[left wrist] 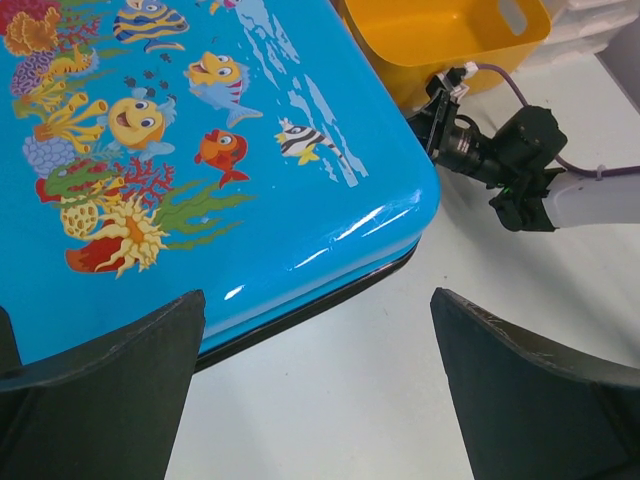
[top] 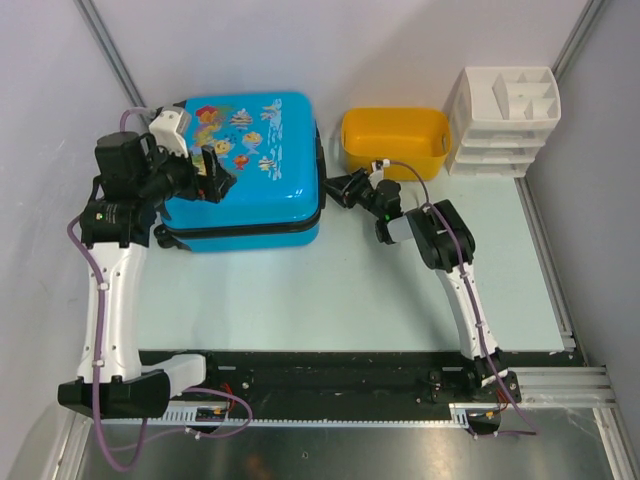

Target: Open, take out, and arrange the luggage

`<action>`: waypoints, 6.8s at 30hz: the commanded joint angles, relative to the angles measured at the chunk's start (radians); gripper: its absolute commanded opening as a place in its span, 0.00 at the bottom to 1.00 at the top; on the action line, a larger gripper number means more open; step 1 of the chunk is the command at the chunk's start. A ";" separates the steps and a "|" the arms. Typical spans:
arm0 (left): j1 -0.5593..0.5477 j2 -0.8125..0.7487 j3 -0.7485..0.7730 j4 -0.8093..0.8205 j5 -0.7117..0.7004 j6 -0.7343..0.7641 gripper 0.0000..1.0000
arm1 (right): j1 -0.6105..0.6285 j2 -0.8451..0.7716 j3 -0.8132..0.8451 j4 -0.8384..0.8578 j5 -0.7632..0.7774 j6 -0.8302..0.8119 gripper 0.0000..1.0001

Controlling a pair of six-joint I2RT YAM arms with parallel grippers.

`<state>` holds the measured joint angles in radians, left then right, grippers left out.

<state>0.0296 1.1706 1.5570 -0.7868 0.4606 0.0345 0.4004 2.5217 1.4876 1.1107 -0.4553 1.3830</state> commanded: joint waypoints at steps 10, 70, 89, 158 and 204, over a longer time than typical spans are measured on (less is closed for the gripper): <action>0.006 -0.025 -0.035 0.040 0.001 0.036 1.00 | 0.081 -0.055 -0.030 0.112 -0.036 0.090 0.00; -0.017 1.331 0.947 0.555 -1.185 0.508 0.98 | -0.255 -0.953 -0.414 -1.157 -0.125 -1.369 0.75; -0.103 1.089 0.467 0.623 -0.586 0.478 1.00 | -0.203 -0.793 -0.251 -0.769 -0.157 -1.386 0.80; 0.199 0.464 0.364 0.120 -0.037 -0.183 0.95 | -0.192 -0.669 -0.161 -1.144 -0.425 -1.685 0.81; 0.300 0.373 0.006 0.408 0.310 -0.296 0.93 | 0.003 -0.946 -0.369 -1.172 -0.444 -1.600 0.82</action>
<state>0.3004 1.7382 1.5555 -0.3580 0.6678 -0.3222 0.4274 1.6630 1.1057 -0.0944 -0.8547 -0.1913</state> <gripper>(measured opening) 0.920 0.814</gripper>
